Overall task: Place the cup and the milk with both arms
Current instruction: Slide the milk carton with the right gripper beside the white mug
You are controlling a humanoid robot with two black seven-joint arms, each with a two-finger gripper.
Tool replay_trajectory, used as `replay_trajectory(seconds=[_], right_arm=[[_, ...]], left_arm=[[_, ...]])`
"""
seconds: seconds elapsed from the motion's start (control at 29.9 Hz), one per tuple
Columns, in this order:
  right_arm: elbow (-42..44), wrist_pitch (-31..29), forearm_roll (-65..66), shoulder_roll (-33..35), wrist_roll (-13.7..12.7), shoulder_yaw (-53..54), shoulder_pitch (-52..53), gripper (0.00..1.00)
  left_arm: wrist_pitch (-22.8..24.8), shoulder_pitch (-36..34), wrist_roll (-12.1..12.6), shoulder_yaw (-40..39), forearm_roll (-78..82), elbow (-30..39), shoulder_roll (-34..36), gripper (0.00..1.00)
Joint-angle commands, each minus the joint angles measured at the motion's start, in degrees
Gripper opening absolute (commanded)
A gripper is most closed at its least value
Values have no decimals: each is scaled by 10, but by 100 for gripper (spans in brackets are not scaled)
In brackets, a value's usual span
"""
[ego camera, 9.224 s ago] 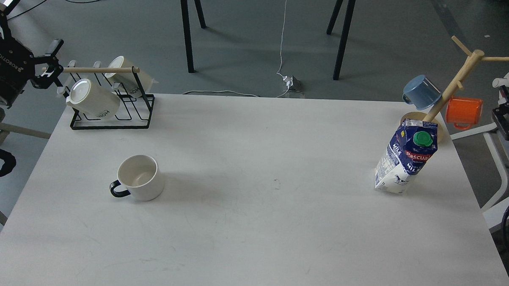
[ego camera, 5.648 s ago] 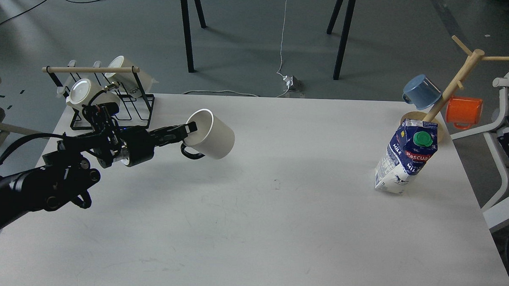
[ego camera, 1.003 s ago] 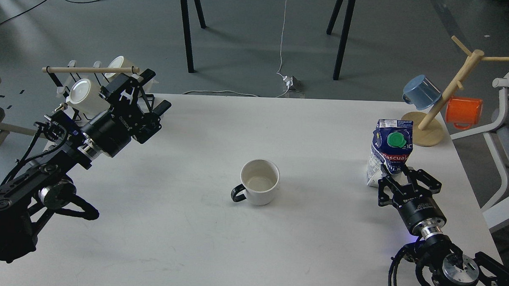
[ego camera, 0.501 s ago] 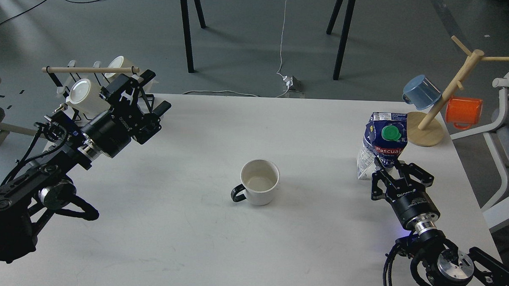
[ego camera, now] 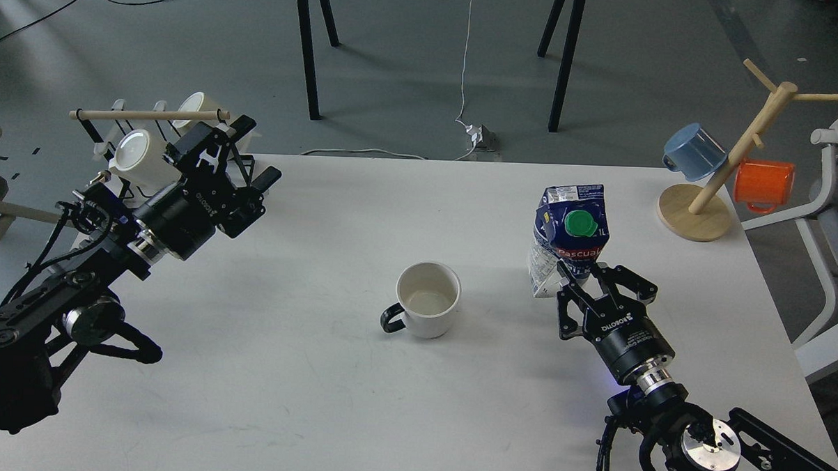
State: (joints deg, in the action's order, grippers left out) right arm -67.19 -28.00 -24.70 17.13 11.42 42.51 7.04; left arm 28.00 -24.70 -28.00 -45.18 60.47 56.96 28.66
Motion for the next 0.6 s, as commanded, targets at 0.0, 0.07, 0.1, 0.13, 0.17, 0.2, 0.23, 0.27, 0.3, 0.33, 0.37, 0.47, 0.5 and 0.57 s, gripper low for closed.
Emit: replay_trajectory(seconds=[0.0, 0.07, 0.1, 0.13, 0.17, 0.2, 0.23, 0.27, 0.3, 0.33, 0.37, 0.47, 0.5, 0.57], right_arm=[[5, 0, 3, -10, 0, -15, 0, 35], [6, 0, 16, -13, 0, -16, 0, 35], [6, 0, 24, -16, 0, -16, -1, 35], [7, 0, 28, -18, 0, -16, -2, 35], [7, 0, 32, -20, 0, -16, -3, 35], [8, 0, 33, -21, 0, -16, -3, 35], [8, 0, 33, -22, 0, -18, -5, 35], [8, 0, 33, -23, 0, -22, -5, 35], [9, 0, 33, -24, 0, -26, -5, 35], [9, 0, 33, -25, 0, -30, -5, 35], [9, 0, 33, -26, 0, -32, -5, 35], [18, 0, 40, -32, 0, -37, -5, 35], [19, 0, 41, -34, 0, -38, -5, 35], [19, 0, 45, -36, 0, -39, -5, 35]], left_arm=[[0, 0, 0, 0, 0, 0, 0, 94], [0, 0, 0, 0, 0, 0, 0, 94], [0, 0, 0, 0, 0, 0, 0, 94], [0, 0, 0, 0, 0, 0, 0, 94], [0, 0, 0, 0, 0, 0, 0, 94], [0, 0, 0, 0, 0, 0, 0, 94], [0, 0, 0, 0, 0, 0, 0, 94], [0, 0, 0, 0, 0, 0, 0, 94], [0, 0, 0, 1, 0, 0, 0, 94], [0, 0, 0, 1, 0, 0, 0, 94], [0, 1, 0, 1, 0, 0, 0, 94], [0, 1, 0, 1, 0, 0, 1, 94], [0, 1, 0, 1, 0, 0, 0, 94], [0, 1, 0, 1, 0, 0, 1, 94]])
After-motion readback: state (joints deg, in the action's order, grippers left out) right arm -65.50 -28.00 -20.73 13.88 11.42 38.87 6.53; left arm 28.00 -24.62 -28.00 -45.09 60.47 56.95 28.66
